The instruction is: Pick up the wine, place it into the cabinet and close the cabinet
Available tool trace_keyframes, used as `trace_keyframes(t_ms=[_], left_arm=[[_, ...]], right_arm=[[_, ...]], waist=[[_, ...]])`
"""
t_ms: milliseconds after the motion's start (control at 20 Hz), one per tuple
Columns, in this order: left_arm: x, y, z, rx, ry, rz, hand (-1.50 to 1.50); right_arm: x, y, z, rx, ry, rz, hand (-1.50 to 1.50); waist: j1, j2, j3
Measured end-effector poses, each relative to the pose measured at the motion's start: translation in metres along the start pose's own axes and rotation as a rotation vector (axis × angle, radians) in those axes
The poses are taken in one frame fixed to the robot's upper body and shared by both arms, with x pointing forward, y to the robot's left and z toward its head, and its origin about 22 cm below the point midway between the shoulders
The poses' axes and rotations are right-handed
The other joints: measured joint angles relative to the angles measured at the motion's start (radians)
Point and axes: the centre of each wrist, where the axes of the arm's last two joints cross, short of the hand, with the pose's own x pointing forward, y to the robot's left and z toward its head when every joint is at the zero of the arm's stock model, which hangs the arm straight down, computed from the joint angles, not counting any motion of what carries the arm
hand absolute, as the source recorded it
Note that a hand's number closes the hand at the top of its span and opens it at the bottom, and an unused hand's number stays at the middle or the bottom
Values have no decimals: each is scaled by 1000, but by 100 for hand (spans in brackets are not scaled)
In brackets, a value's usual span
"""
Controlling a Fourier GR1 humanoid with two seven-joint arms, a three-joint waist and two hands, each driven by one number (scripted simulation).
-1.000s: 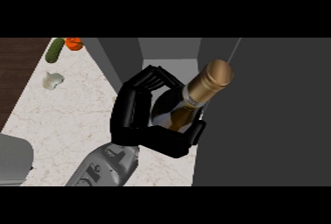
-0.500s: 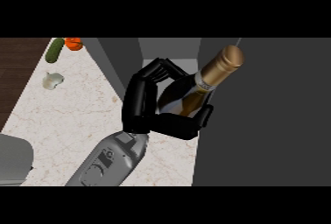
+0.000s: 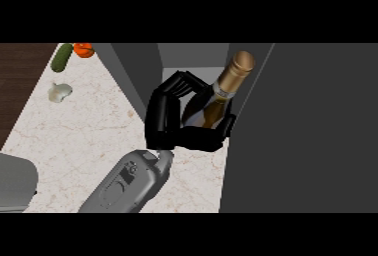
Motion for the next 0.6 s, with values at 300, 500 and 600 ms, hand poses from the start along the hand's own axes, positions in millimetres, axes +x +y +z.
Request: trace_keyframes(t_ms=[300,500,600], left_arm=[[-26,8,4,5,-2,-61,150],[-41,10,10,6,-10,-118,150],[-50,14,8,13,-18,-134,150]], right_arm=[[4,-1,-5,-5,-8,8,-150],[3,2,-4,-3,-8,-4,-150],[2,-2,-3,-13,-6,11,-150]], waist=[[4,0,0],[4,0,0],[2,0,0]])
